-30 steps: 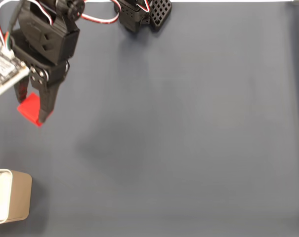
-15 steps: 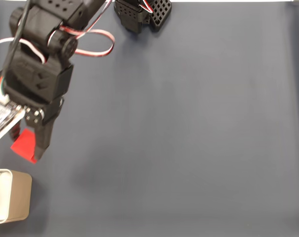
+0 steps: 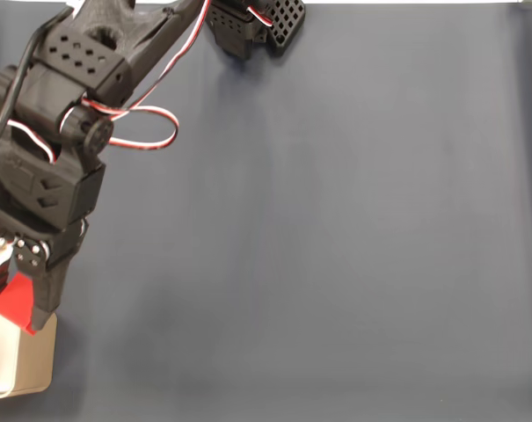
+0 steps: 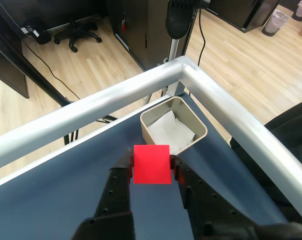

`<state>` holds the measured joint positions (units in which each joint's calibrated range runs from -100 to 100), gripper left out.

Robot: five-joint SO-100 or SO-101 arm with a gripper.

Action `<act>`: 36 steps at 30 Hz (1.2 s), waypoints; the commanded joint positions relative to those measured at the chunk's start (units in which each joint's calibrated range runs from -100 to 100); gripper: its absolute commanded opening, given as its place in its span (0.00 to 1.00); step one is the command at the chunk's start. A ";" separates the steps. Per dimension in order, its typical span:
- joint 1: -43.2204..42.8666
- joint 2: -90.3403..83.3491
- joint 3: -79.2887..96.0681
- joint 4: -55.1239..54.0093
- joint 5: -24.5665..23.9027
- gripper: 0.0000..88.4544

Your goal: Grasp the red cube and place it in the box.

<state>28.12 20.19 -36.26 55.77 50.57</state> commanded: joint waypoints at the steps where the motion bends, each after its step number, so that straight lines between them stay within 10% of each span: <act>1: 1.22 0.87 -6.54 0.05 -0.49 0.00; 36: 4.55 21.23 -30.53 -4.70 -1.71 0.00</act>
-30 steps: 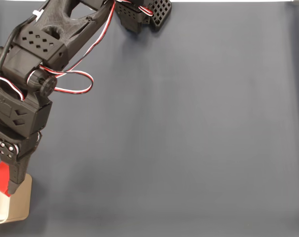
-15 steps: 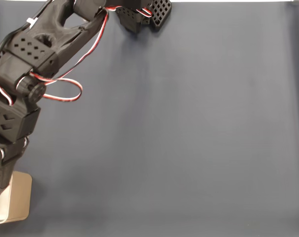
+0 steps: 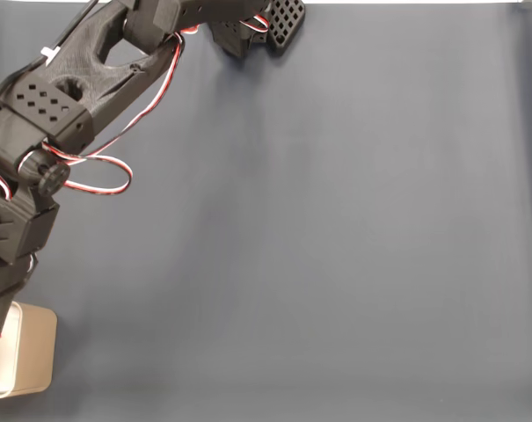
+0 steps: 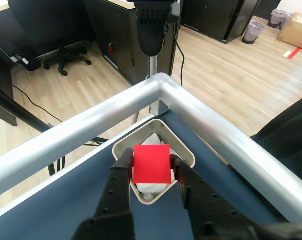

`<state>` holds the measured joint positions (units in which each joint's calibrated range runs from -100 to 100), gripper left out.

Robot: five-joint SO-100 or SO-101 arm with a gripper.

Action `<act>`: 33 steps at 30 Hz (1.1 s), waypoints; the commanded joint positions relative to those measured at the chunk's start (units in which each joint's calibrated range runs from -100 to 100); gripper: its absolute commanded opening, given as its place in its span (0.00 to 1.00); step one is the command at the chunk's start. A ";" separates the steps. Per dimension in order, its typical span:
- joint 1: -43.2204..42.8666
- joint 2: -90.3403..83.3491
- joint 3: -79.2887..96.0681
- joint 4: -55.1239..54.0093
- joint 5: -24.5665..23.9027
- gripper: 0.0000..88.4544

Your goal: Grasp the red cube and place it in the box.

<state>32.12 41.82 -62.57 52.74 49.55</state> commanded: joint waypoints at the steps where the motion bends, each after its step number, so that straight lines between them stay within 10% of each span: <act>1: 0.48 -0.22 -4.31 -2.01 -0.73 0.00; 33: 0.41 3.16 -8.14 -3.48 -1.51 0.07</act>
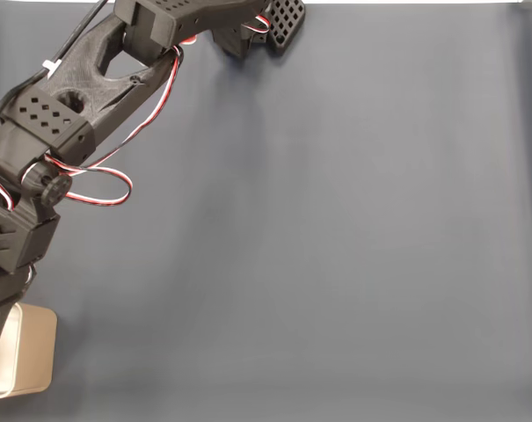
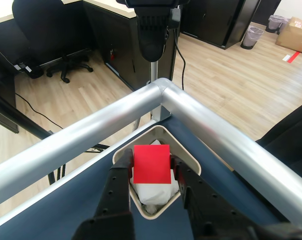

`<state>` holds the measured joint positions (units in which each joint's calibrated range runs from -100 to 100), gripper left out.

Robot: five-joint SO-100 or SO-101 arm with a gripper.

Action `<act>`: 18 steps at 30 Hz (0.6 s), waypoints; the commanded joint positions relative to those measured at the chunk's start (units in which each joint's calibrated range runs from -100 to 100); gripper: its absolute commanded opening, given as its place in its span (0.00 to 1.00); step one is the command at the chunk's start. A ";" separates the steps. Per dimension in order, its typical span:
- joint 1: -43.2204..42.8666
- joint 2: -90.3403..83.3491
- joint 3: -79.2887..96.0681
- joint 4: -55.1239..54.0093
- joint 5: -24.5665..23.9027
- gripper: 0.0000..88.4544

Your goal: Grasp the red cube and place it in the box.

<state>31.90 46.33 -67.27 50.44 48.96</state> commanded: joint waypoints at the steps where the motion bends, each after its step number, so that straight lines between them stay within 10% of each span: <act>1: 0.63 -1.36 -3.44 -1.18 -1.17 0.12; 8: 0.91 -1.70 -3.44 -1.18 -2.34 0.49; 18: 0.84 -1.96 -3.44 -1.91 -2.05 0.55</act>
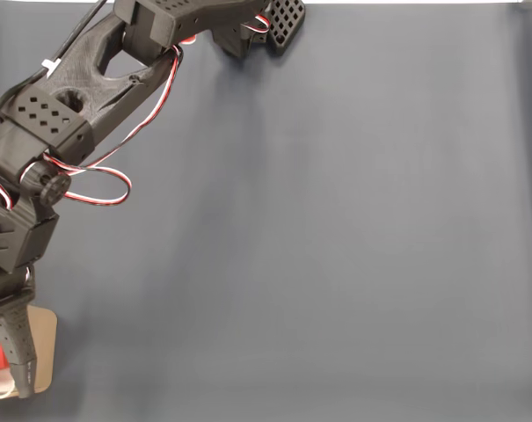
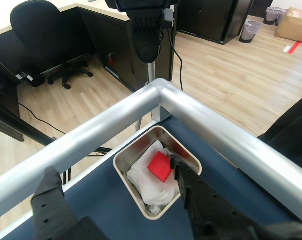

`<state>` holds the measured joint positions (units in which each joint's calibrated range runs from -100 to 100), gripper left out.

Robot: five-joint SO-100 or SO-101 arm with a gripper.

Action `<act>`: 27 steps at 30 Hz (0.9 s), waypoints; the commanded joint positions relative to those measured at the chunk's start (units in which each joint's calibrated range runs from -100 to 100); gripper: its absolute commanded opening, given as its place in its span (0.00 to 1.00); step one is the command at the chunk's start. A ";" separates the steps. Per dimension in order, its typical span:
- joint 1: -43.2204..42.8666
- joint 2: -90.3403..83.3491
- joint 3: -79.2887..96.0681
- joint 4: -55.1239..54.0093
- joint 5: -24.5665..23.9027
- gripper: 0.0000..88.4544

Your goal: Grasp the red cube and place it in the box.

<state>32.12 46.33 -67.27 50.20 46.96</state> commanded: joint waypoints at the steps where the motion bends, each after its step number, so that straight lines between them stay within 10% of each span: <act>1: 0.62 -1.96 -3.44 -1.67 -0.05 0.55; 27: 0.83 -2.66 -3.44 -4.71 -1.51 0.47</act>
<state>32.20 46.33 -67.27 46.70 45.93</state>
